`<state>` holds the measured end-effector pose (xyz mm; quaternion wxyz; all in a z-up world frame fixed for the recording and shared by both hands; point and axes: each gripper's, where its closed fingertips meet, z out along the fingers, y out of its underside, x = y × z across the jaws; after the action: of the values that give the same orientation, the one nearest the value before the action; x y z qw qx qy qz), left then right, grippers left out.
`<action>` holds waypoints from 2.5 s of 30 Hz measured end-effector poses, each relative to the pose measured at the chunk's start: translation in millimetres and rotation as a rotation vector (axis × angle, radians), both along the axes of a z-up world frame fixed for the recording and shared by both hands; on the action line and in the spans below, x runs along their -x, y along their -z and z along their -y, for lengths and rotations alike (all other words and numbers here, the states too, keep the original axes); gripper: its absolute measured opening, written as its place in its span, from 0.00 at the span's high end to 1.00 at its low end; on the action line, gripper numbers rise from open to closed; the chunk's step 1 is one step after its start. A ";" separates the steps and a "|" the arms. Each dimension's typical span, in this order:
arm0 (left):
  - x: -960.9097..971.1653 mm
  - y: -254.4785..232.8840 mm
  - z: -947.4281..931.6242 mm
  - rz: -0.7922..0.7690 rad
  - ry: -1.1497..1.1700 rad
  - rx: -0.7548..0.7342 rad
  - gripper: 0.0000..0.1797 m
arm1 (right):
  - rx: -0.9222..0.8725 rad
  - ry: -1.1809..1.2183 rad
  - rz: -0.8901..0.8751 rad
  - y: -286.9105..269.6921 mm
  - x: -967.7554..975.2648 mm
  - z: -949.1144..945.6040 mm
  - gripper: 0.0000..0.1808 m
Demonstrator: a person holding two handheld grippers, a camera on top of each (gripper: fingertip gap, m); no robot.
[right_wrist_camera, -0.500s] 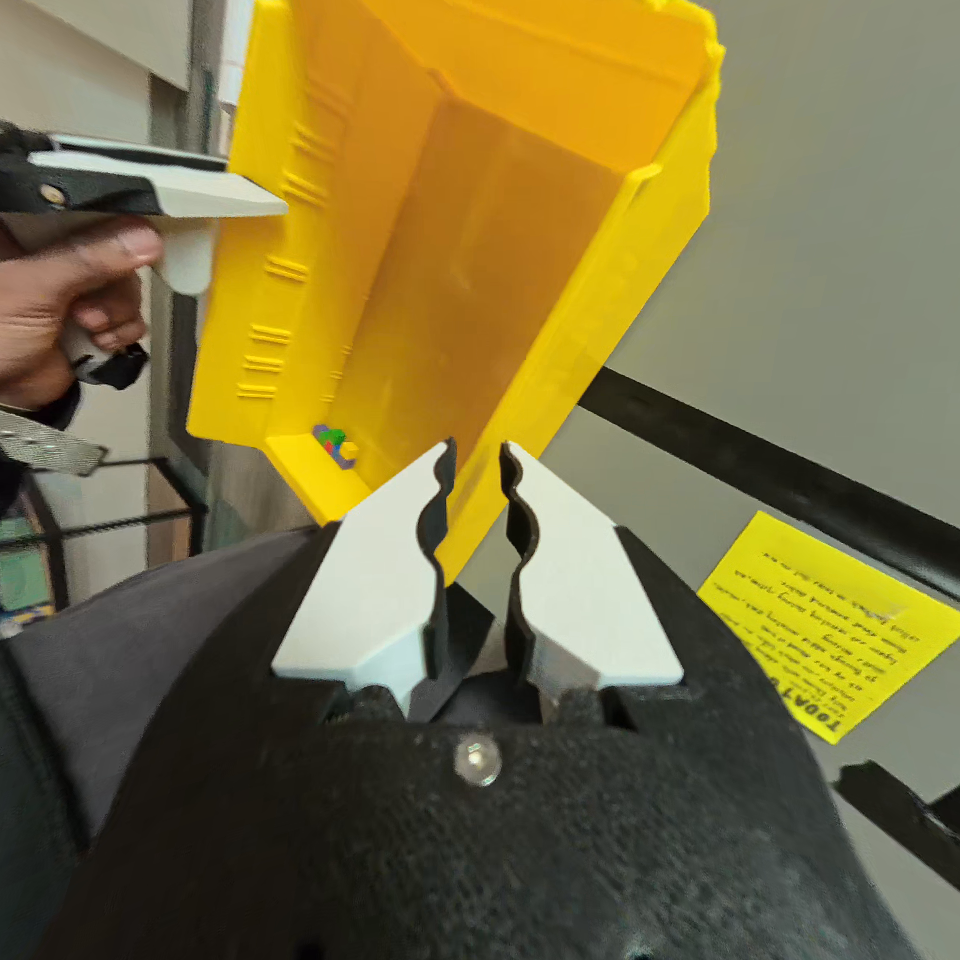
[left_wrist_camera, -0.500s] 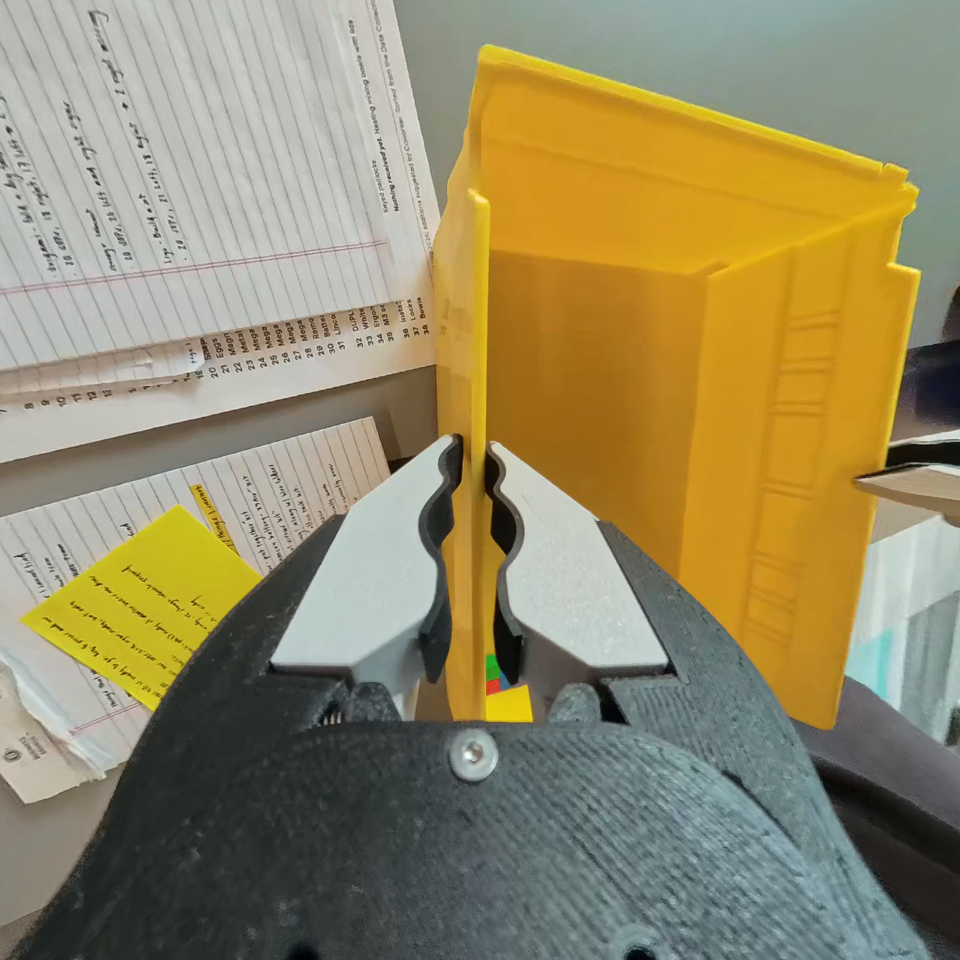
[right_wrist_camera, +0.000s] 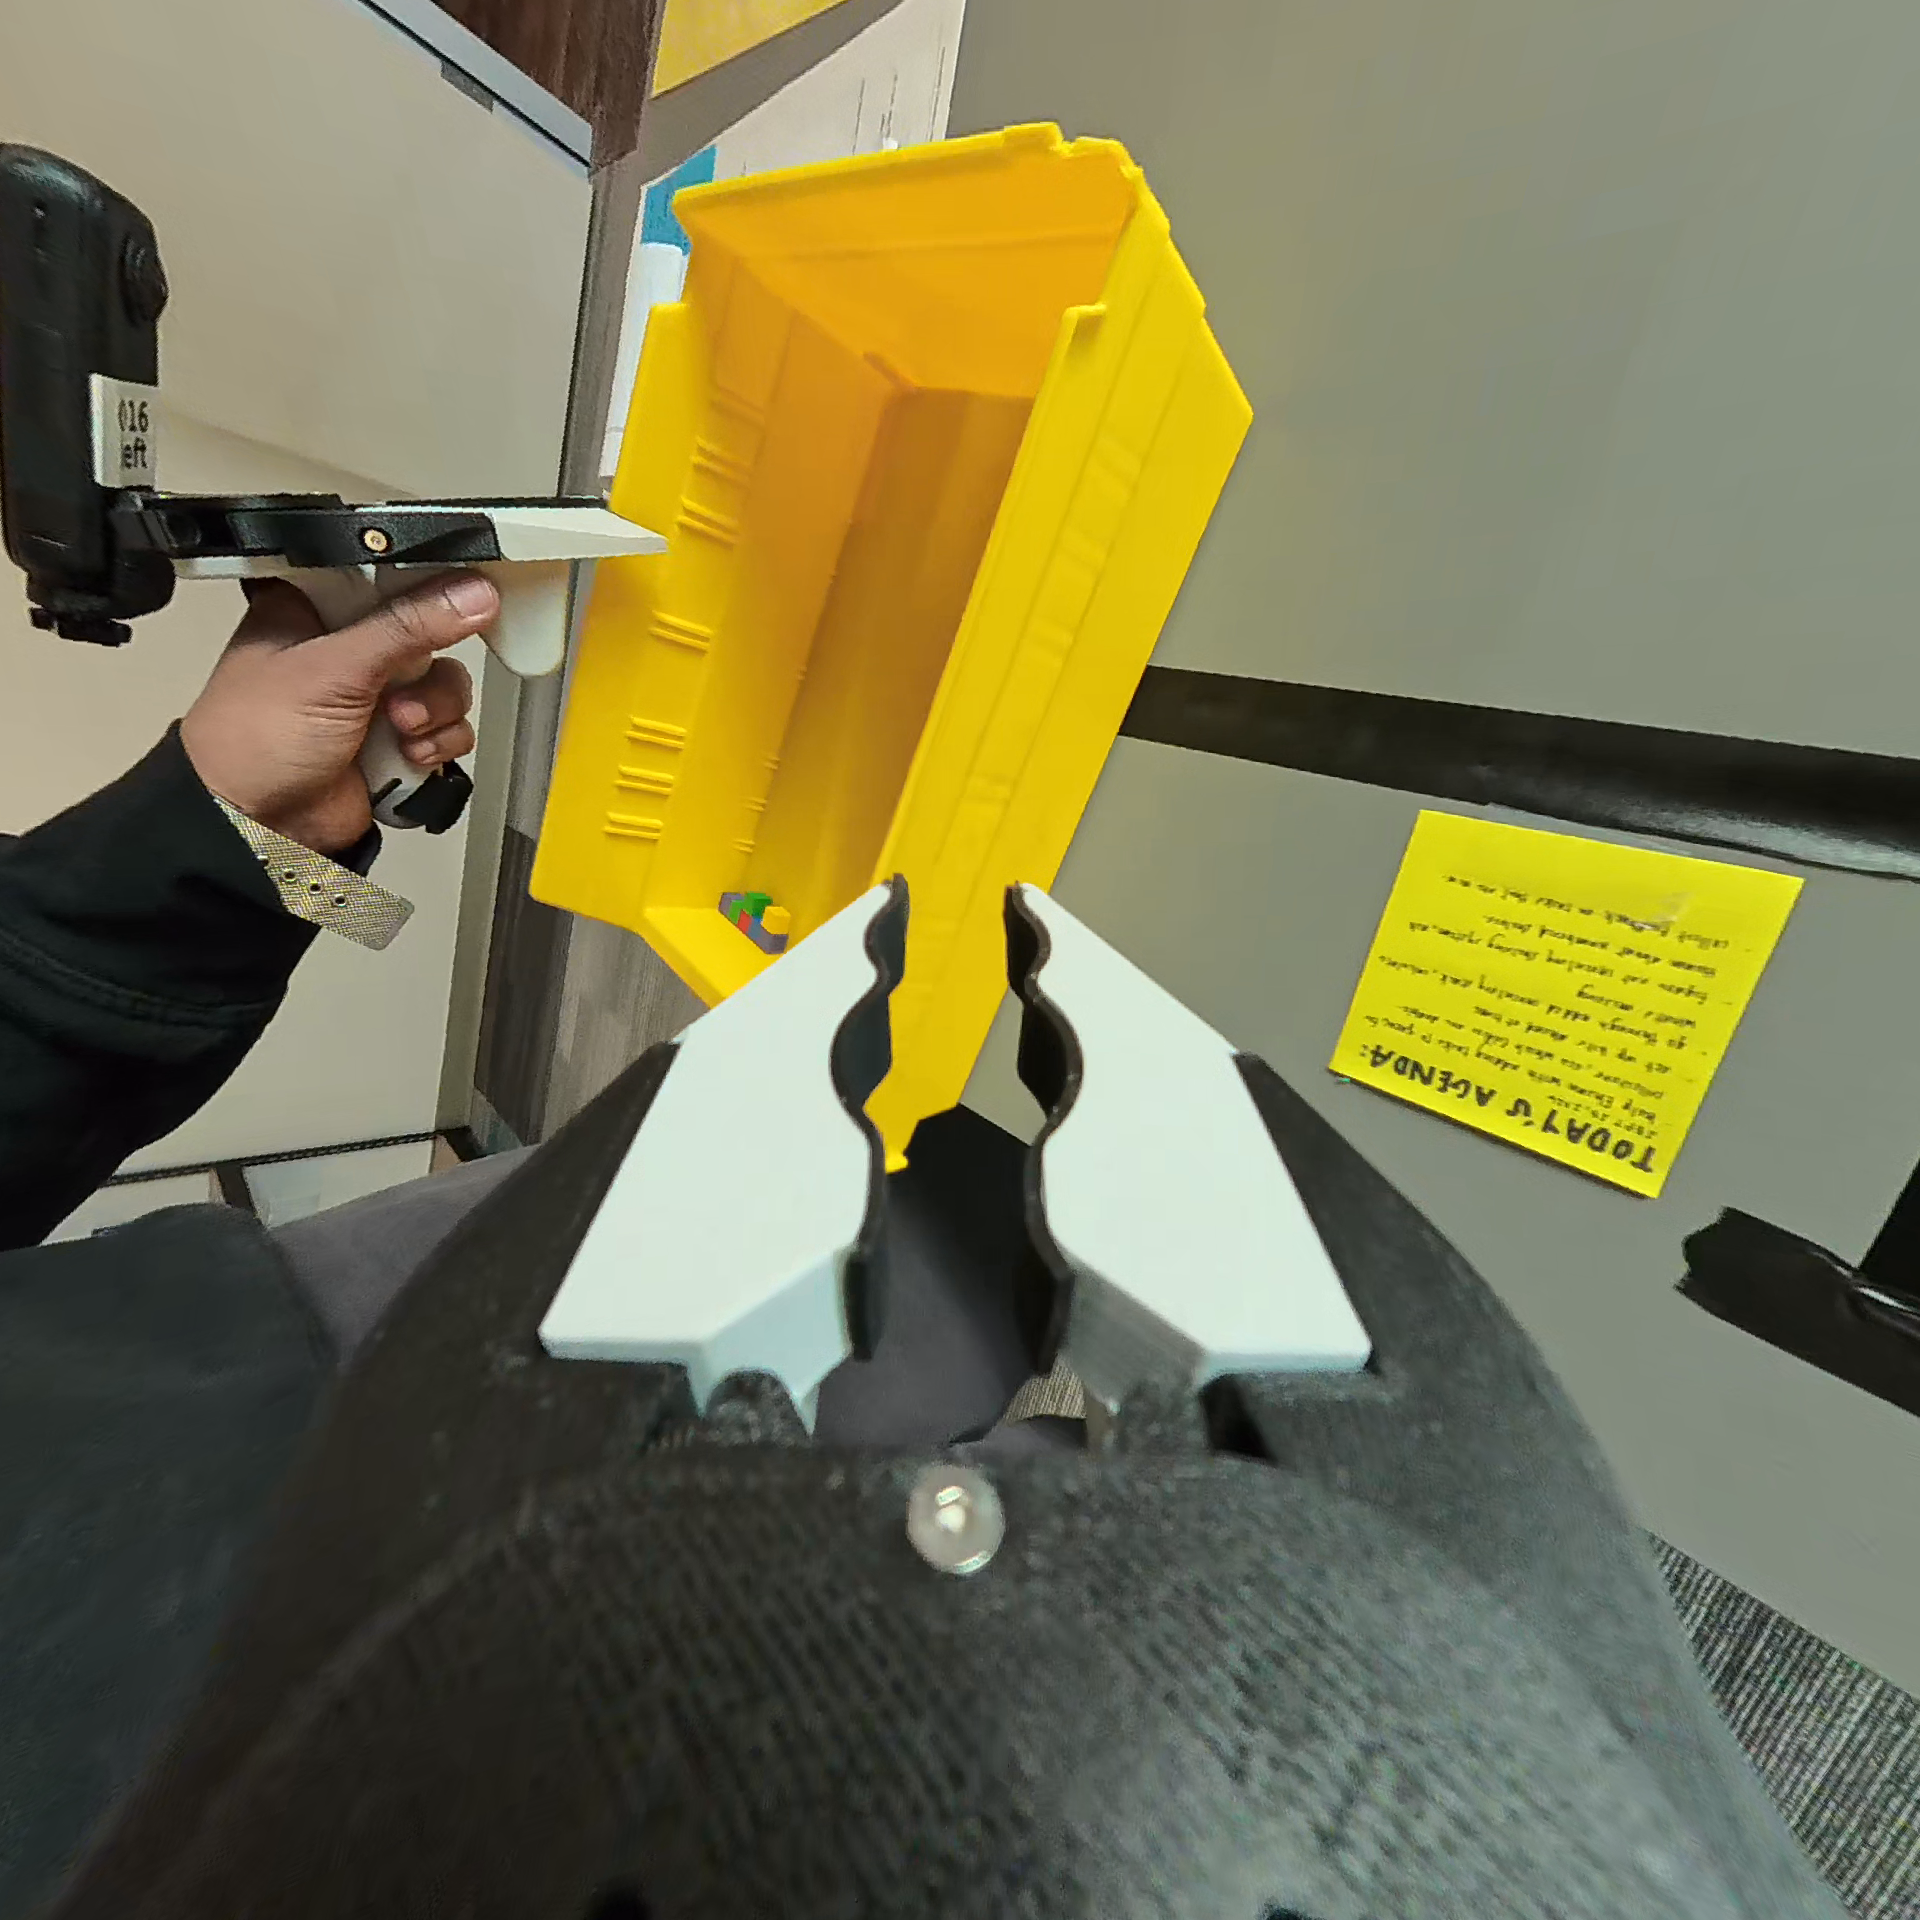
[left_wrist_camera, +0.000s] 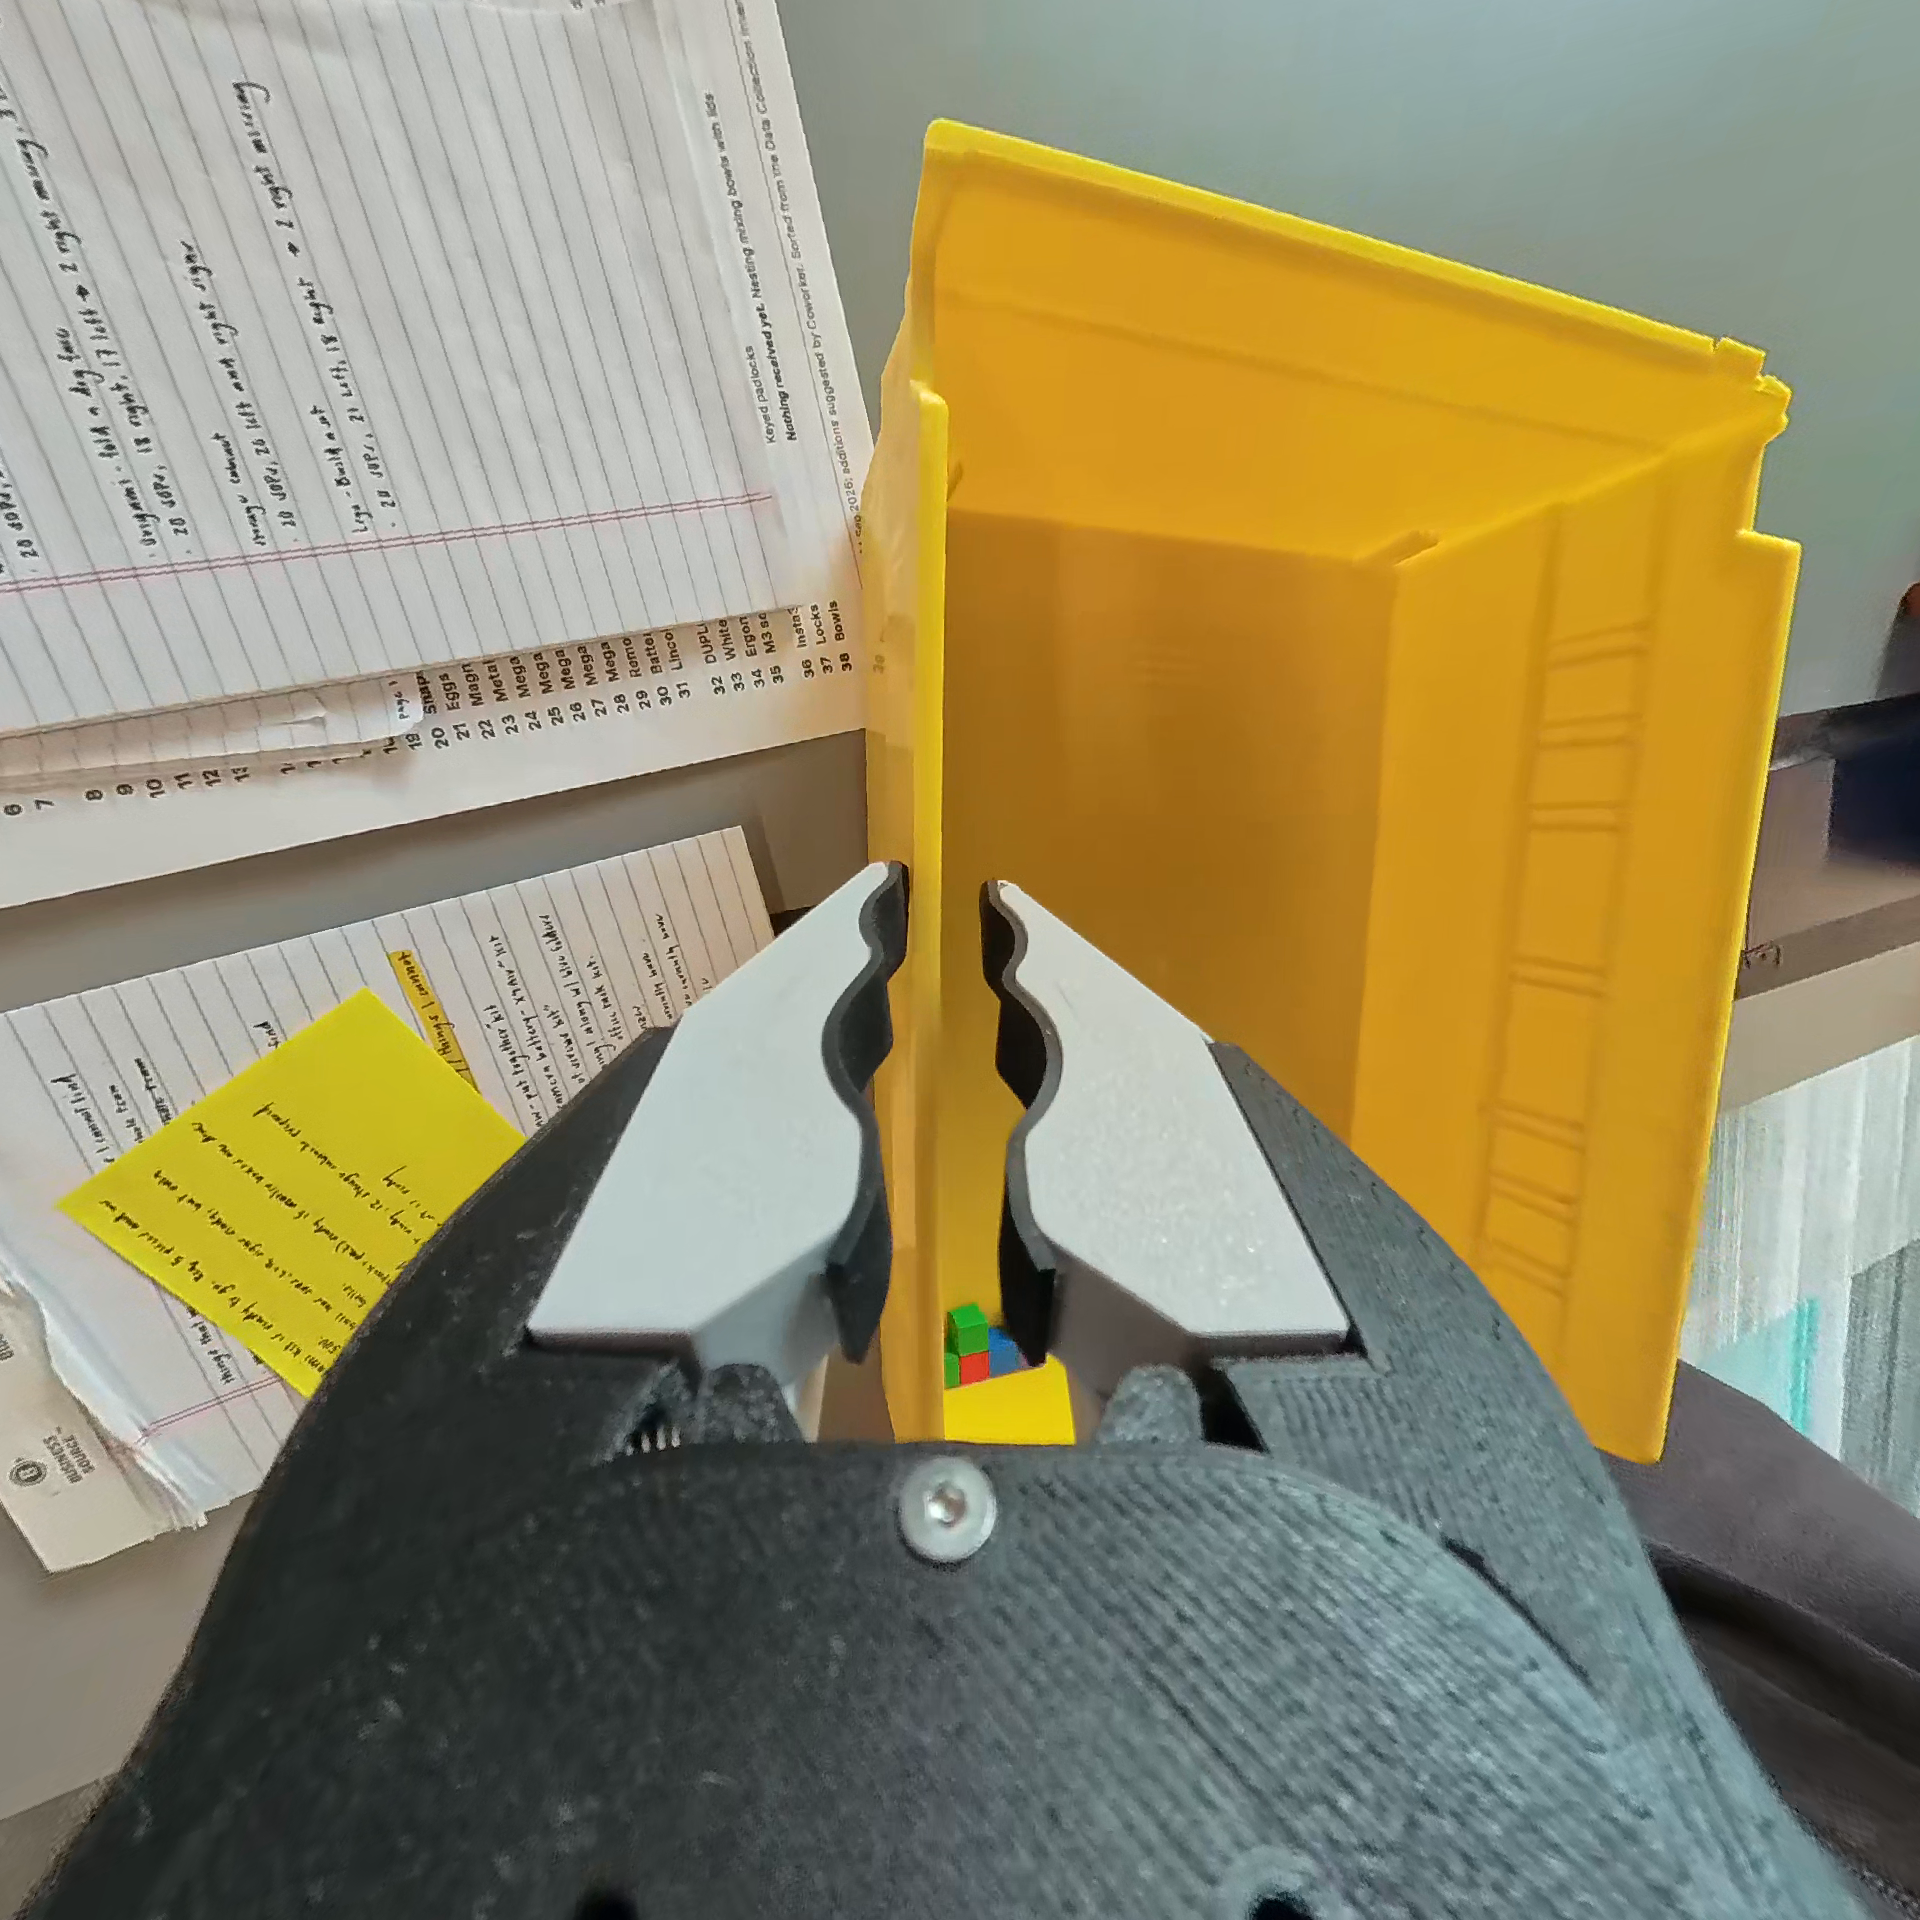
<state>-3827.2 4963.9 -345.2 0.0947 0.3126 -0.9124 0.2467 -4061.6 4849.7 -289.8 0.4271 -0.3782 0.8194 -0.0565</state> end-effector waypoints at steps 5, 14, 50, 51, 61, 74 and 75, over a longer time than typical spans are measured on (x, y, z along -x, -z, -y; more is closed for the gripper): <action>-4.9 -12.6 3.0 0.045 0.034 0.020 0.94 | 0.091 -0.040 0.000 -6.1 -11.1 -4.4 0.90; -21.4 -53.2 12.8 0.277 0.149 0.075 0.93 | 0.519 -0.154 -0.104 -19.1 -23.8 9.3 0.91; 106.6 -133.8 -63.4 0.680 0.070 0.208 0.46 | 1.003 0.139 0.010 -74.0 141.0 -52.7 0.58; 114.5 -131.0 -74.2 0.674 0.060 0.192 0.50 | 0.965 0.128 0.014 -66.3 144.4 -60.4 0.55; 148.4 -118.0 -151.1 0.528 -0.037 0.175 0.67 | 0.808 -0.021 0.151 -66.3 111.0 -124.1 0.58; 47.2 -81.2 -164.4 0.504 0.061 0.165 1.00 | 1.106 0.200 0.274 -145.8 -24.5 -135.7 0.78; 36.3 -82.0 -163.4 0.523 0.079 0.175 1.00 | 1.120 0.276 0.260 -153.5 -31.8 -132.2 0.78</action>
<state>-3863.5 5127.3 -263.2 -0.1078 0.1932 -0.8925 0.3930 -4029.8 4981.9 -136.3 0.2480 -0.4260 0.6474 -0.5814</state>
